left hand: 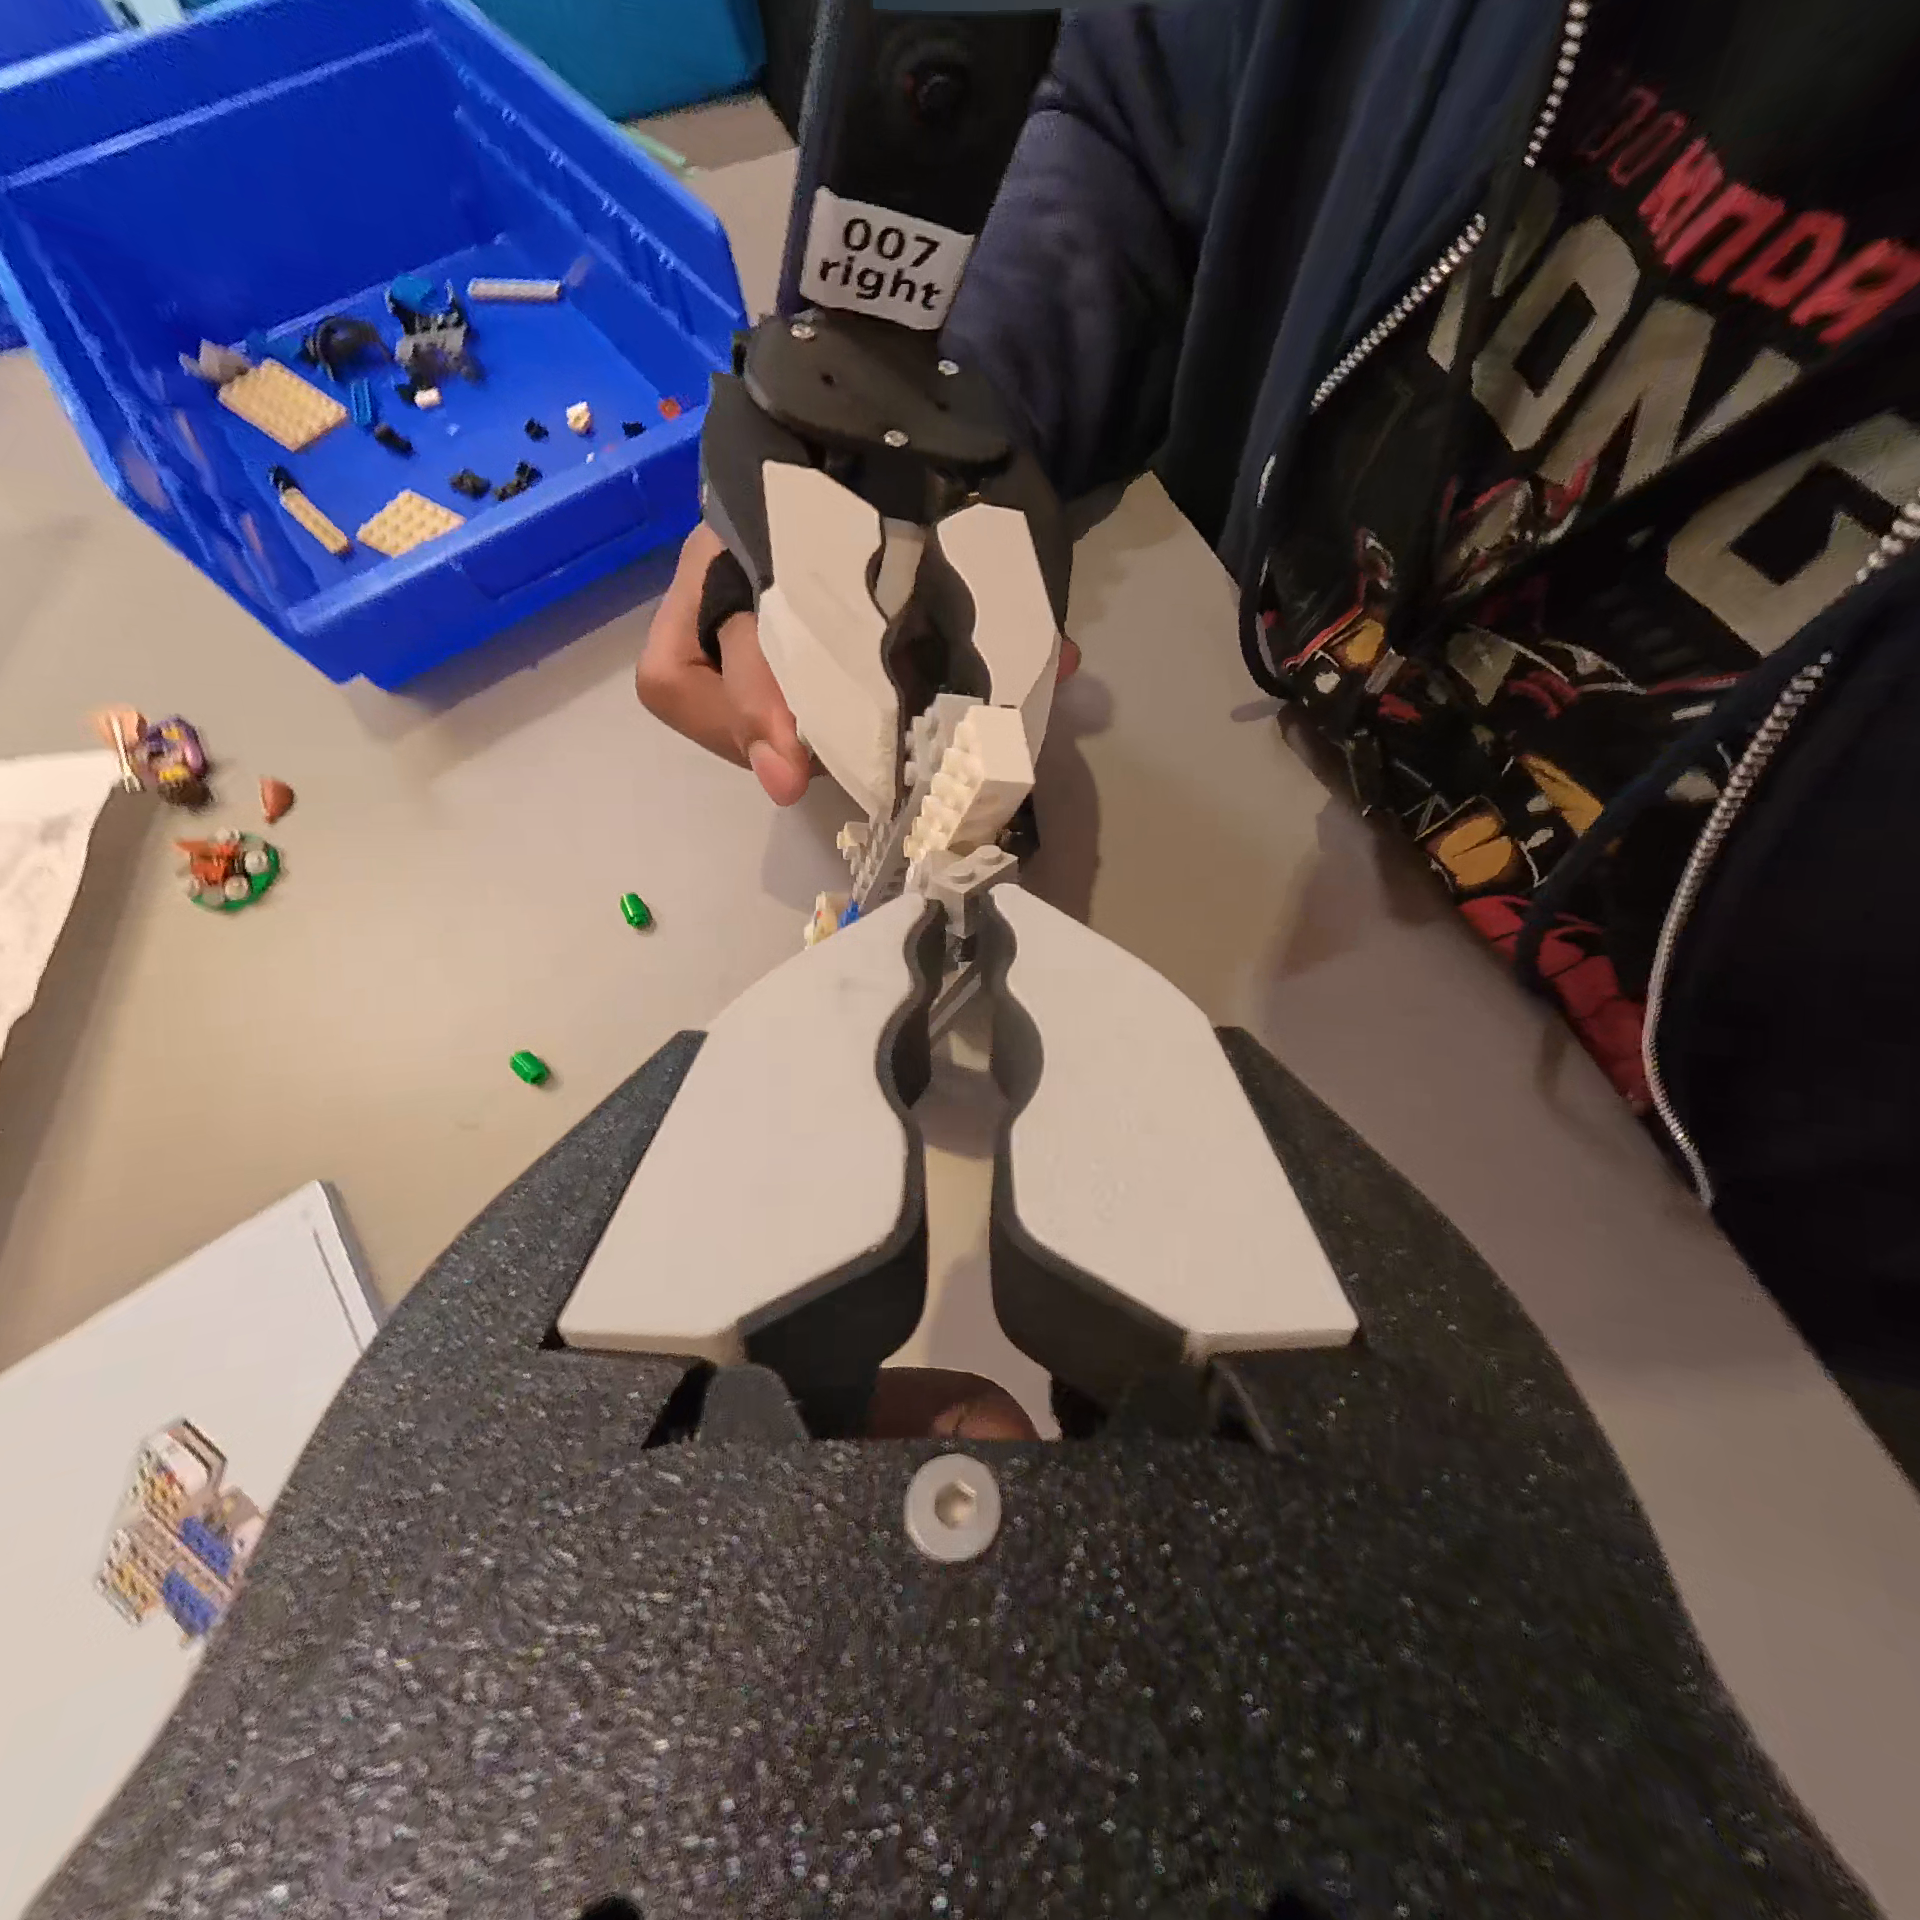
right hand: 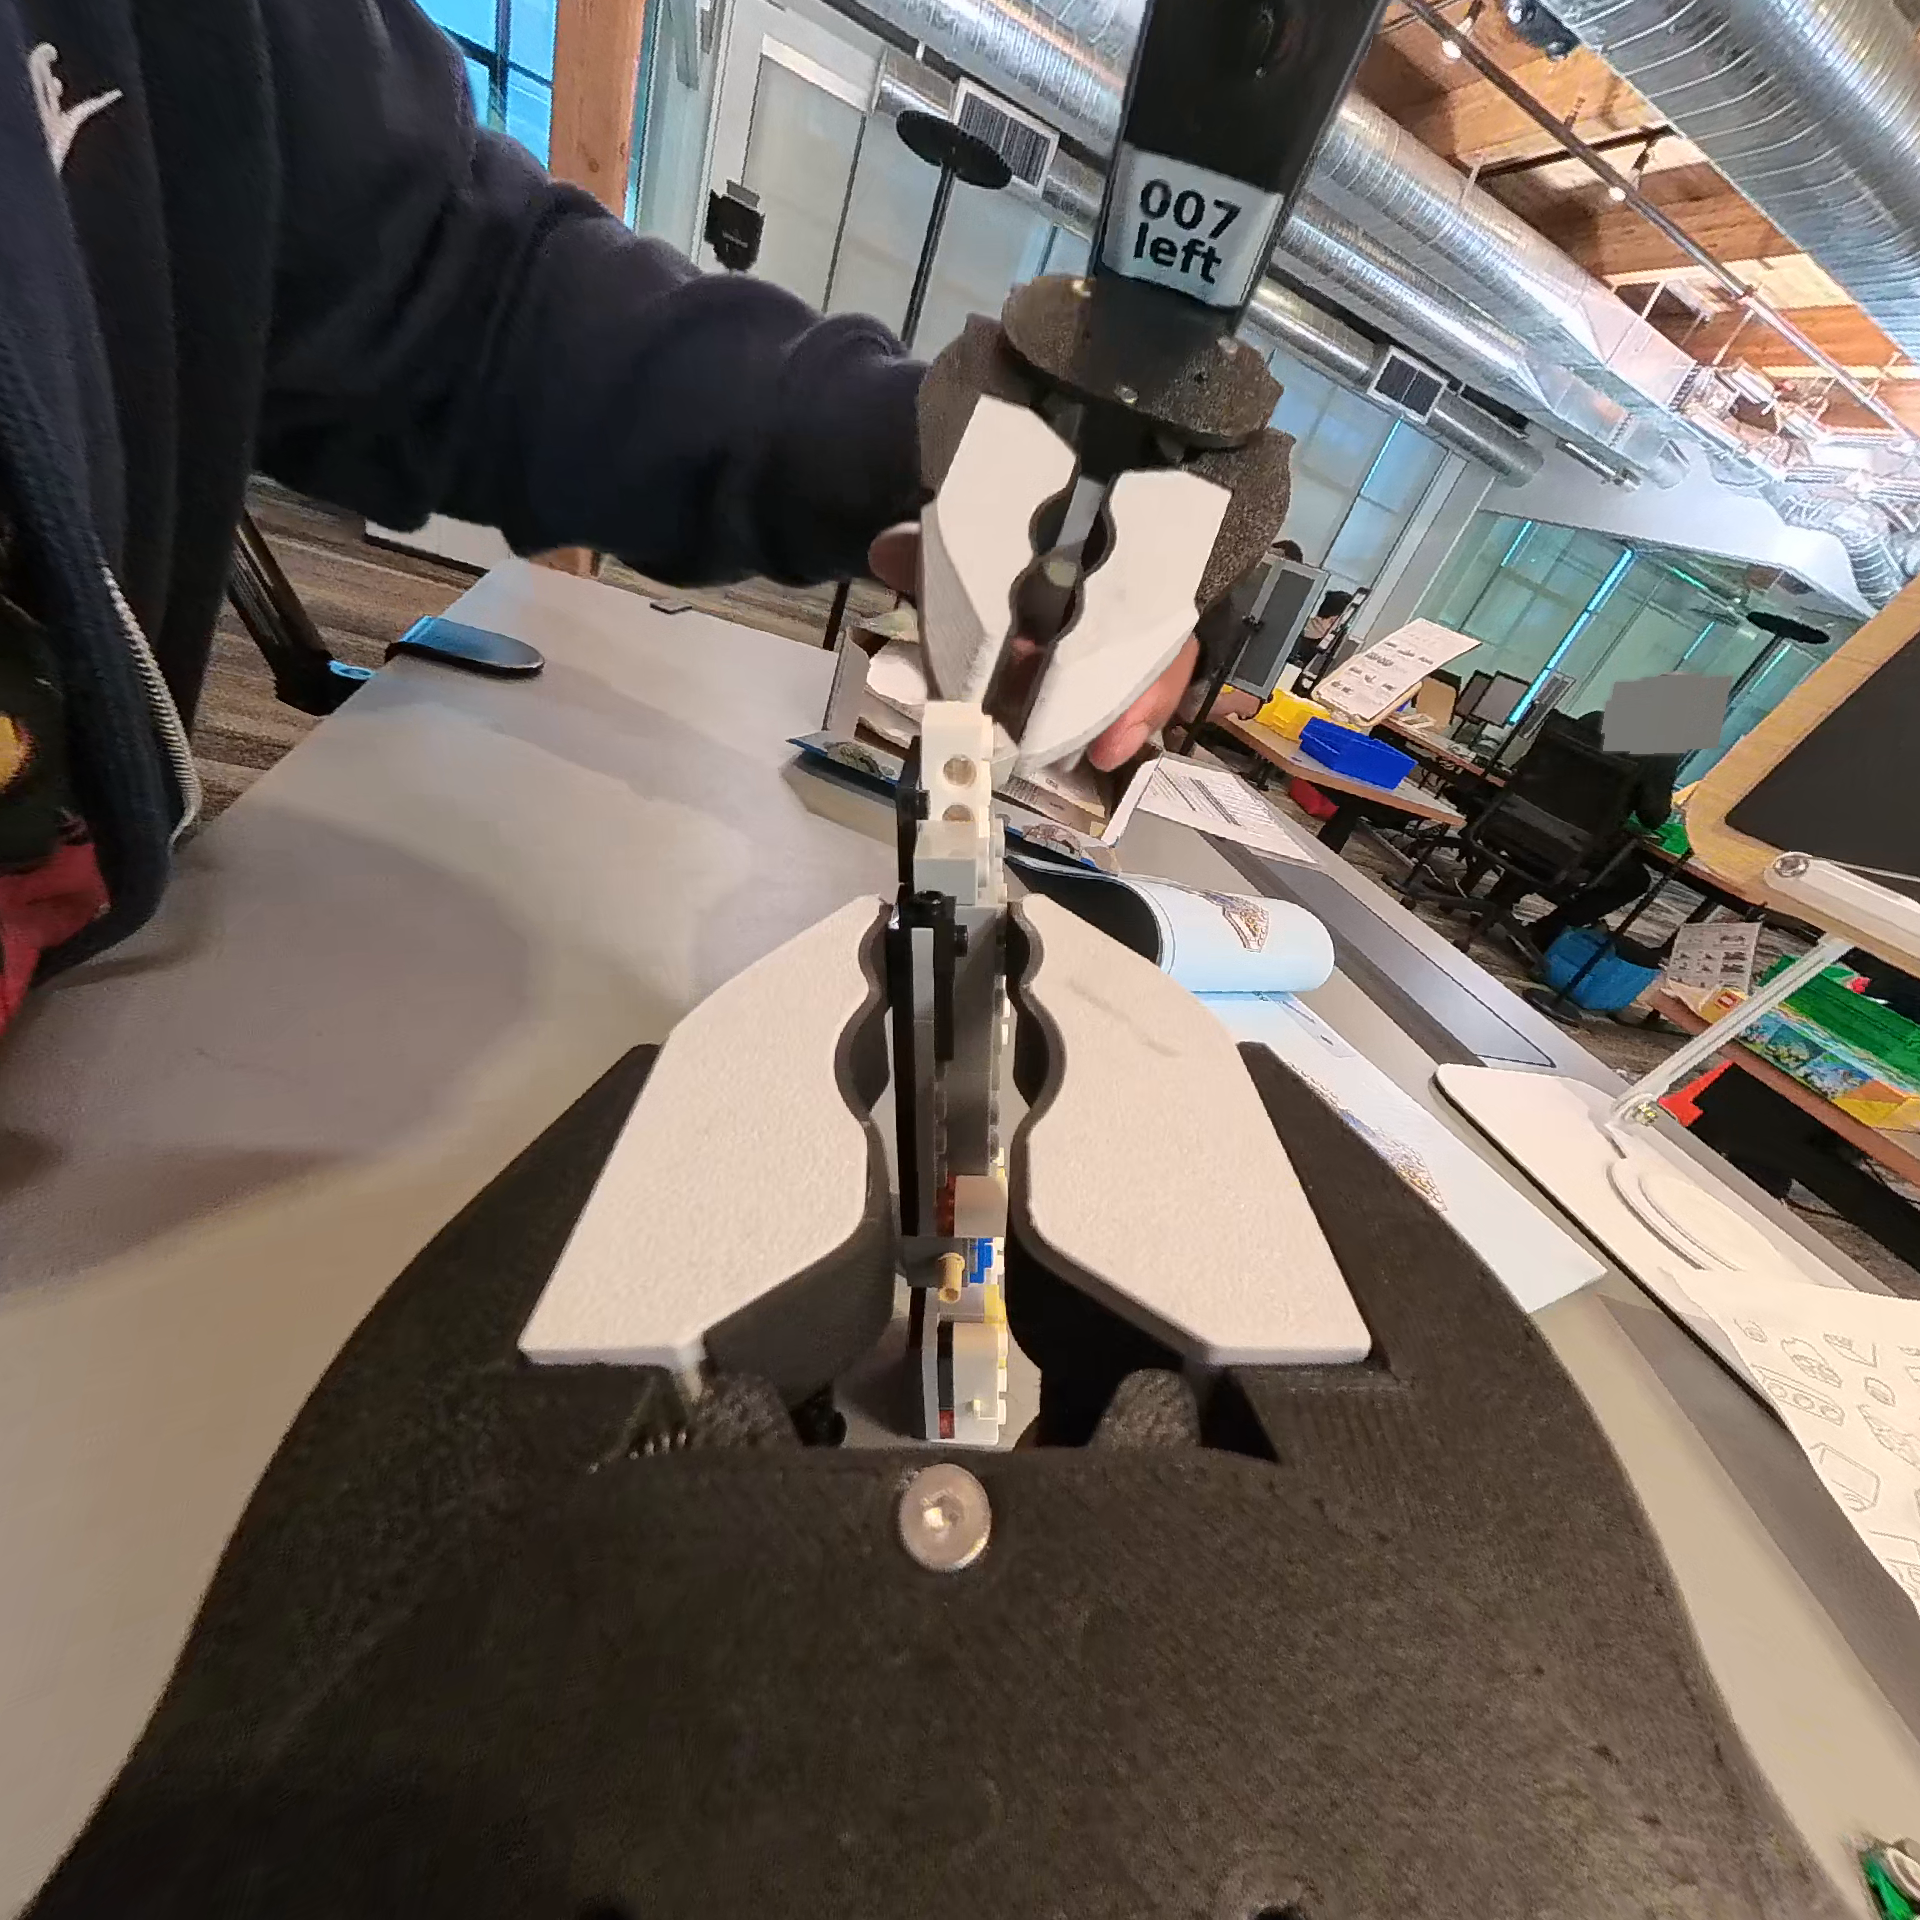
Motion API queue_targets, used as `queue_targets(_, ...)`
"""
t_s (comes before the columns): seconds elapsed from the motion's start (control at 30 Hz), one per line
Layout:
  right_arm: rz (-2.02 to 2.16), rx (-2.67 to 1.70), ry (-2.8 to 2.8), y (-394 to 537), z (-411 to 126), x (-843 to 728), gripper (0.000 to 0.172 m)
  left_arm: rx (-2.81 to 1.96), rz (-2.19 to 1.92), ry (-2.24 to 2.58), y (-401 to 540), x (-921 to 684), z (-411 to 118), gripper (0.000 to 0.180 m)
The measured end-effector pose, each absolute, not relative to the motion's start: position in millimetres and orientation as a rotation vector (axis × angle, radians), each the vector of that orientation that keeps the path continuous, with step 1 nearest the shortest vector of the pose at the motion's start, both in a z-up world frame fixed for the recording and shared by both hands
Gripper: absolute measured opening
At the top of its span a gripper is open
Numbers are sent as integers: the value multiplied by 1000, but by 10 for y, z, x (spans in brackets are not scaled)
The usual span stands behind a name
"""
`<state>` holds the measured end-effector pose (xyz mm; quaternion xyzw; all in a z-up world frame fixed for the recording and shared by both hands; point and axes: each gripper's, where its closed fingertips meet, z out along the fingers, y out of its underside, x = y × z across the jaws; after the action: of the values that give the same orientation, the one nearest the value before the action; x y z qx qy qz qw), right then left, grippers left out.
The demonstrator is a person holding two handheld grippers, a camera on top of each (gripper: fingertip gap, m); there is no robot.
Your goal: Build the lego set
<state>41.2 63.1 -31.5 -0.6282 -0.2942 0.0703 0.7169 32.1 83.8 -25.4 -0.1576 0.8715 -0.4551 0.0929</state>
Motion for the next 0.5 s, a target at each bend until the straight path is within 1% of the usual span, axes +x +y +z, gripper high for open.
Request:
queue_targets(0.13, 154, -1389, -654, 631, -315, 403, 19, -735, -1295, 2600, 877, 370, -297, 3)
queue_targets(0.23, 151, -1390, -655, 630, -316, 402, 19, -929, -1358, 2610, 839, 349, -308, 0)
queue_targets(0.33, 152, -1390, -654, 630, -316, 405, 19, -1012, -1391, 2580, 820, 338, -296, 0)
queue_targets(0.43, 154, -1389, -655, 630, -316, 402, 19, -995, -1378, 2582, 806, 308, -312, 0)
queue_targets(0.5, 151, -1388, -659, 628, -318, 397, 19, -983, -1340, 2597, 817, 296, -346, 3)
